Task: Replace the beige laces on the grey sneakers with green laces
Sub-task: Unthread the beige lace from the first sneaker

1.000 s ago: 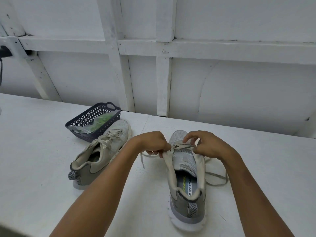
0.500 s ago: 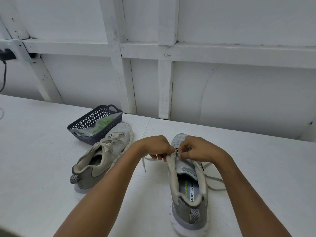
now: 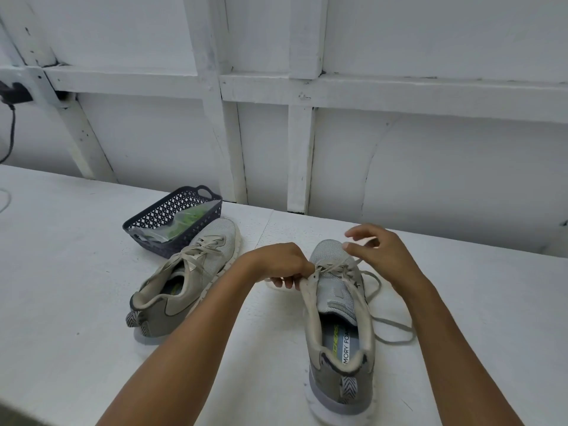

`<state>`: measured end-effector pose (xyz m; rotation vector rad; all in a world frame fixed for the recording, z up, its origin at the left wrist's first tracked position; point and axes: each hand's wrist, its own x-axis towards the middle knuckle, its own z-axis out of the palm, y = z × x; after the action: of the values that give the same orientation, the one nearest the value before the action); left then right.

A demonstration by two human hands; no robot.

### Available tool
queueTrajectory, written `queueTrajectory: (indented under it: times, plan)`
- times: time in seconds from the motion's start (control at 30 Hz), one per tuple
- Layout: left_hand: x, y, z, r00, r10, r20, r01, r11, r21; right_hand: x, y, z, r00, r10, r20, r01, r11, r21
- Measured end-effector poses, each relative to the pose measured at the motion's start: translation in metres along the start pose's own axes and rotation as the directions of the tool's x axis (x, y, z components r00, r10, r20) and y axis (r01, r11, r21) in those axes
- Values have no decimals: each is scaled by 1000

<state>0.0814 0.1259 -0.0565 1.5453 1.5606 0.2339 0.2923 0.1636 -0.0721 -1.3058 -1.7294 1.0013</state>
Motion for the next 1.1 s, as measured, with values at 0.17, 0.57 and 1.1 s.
queueTrajectory:
  times: [0.17, 0.57, 1.1]
  plan:
    - [2, 5, 2, 1000, 21, 4, -21, 999, 33, 3, -16, 20, 940, -61, 337, 255, 780, -571]
    - [-1, 2, 3, 1000, 26, -10, -26, 1000, -2, -2, -26, 12, 984, -12, 179, 24, 997, -67]
    - [-2, 1, 2, 999, 18, -31, -17, 1000, 14, -6, -20, 25, 994, -2, 106, 0, 1000, 12]
